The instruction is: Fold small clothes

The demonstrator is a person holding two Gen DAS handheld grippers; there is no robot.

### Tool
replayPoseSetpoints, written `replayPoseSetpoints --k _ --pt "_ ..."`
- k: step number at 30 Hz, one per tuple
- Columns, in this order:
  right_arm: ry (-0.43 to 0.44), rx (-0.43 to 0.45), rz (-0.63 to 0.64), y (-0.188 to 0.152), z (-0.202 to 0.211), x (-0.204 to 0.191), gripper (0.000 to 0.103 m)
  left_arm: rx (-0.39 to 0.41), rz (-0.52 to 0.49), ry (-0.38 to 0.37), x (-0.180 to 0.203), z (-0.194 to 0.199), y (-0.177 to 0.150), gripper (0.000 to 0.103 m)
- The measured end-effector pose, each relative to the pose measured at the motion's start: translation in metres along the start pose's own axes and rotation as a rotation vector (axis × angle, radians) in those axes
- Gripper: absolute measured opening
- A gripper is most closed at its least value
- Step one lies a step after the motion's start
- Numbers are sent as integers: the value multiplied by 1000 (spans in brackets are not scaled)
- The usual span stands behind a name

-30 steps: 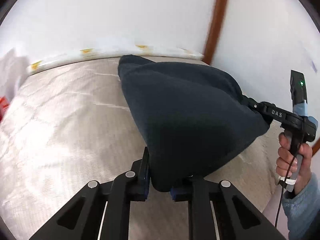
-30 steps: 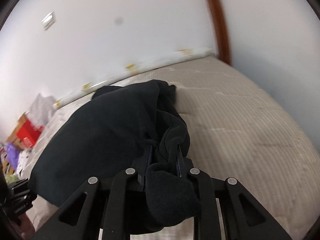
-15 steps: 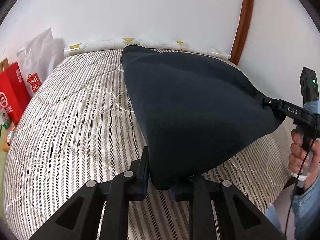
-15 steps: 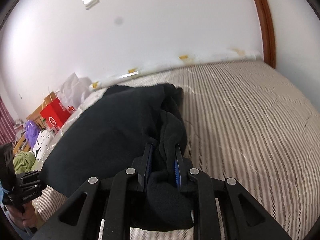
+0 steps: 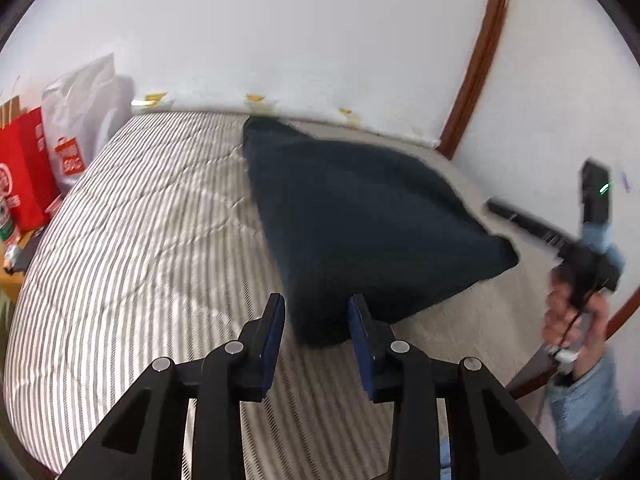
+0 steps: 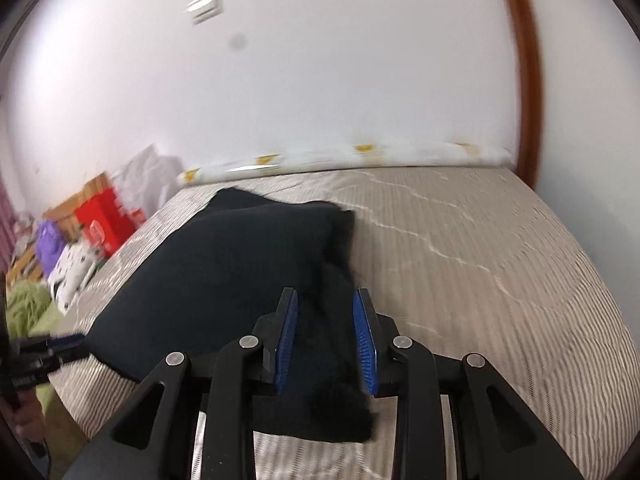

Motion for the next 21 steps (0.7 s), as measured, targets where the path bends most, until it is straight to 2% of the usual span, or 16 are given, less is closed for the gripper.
replayPoseSetpoints --k 2,6,10,13,15,17,20,21 --pt "13 -31 41 -5 -12 -13 29 17 -12 -13 7 6 6 38" --pt "-31 -141 64 -28 -40 -18 28 40 -52 16 16 4 18 39" --pt "-29 -146 97 -28 -27 -19 28 22 -23 47 10 -17 29 39" --pt "-28 -147 96 -20 -20 -13 29 -36 13 81 0 -42 30 39" --pt "-38 -138 91 -10 -19 -8 31 -70 25 69 -4 -52 26 44" --pt "-30 -134 69 6 -23 -3 41 -128 4 67 -5 -63 24 47" --pt "-19 -141 57 33 -40 2 54 -126 -2 38 -8 -62 37 49" --pt "-15 -141 61 40 -44 1 55 -112 2 36 -9 -61 43 49"
Point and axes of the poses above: each gripper's, at about its wrist camera, not at the fingertips, and z roughly against the way its jaws point, x to its right, y to its top, the point moved 1 cm from there along -z, roughly the way its jaws point, and after that the axes turned 4 degrees about z, right-handed, at the moved point
